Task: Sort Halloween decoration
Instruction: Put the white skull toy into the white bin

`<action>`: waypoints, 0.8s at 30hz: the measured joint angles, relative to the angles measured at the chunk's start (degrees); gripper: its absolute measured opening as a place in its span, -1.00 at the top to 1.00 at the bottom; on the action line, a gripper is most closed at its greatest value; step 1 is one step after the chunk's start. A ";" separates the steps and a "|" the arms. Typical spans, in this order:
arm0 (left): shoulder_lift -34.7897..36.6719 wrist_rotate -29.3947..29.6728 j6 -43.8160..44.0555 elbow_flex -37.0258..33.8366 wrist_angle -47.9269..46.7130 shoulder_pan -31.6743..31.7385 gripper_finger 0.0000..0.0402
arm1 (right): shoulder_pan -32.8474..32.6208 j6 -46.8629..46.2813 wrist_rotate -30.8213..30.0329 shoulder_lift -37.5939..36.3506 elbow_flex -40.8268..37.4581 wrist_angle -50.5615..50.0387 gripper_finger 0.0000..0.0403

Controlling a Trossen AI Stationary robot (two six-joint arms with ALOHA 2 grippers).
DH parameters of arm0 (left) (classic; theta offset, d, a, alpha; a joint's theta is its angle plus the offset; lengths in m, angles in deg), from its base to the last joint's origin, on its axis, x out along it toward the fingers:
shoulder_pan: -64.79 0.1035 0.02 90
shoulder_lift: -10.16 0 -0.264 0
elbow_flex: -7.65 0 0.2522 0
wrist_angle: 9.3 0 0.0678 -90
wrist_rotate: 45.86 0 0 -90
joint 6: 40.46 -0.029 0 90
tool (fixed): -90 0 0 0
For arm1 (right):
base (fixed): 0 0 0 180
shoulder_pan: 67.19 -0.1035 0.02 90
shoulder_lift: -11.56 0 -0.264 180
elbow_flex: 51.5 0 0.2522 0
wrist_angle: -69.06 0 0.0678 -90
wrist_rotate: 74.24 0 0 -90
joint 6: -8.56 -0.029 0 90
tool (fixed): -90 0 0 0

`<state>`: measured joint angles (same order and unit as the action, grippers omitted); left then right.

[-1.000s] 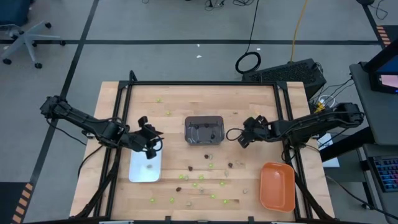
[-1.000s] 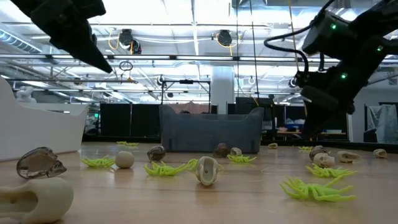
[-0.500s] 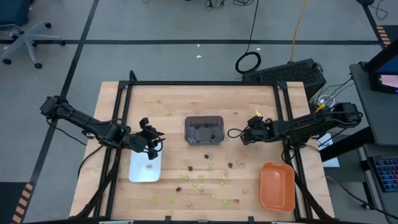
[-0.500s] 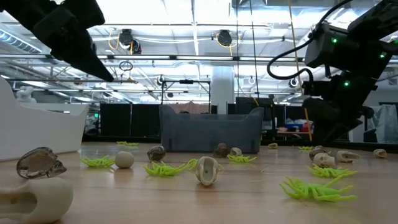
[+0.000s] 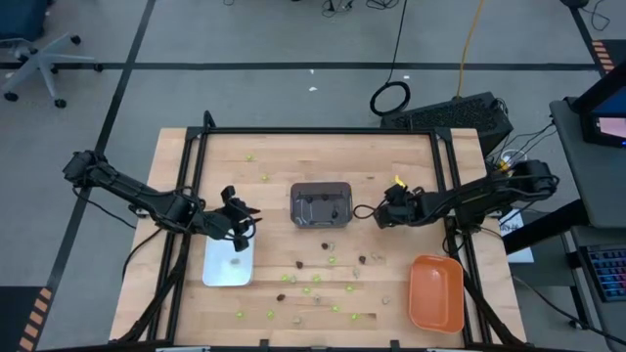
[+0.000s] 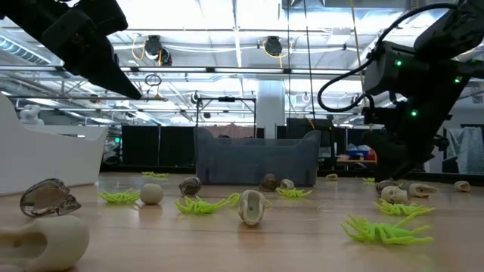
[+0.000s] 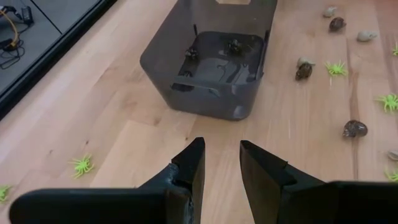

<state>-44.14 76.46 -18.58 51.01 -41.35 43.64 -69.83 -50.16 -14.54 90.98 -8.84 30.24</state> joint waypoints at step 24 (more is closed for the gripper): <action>0.00 0.02 -0.20 0.01 -0.02 0.00 0.50 | -0.31 8.45 8.91 -5.35 -0.40 1.81 0.89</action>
<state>-44.14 76.48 -18.79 51.02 -41.37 43.64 -70.14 -41.72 -5.62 85.63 -9.24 32.05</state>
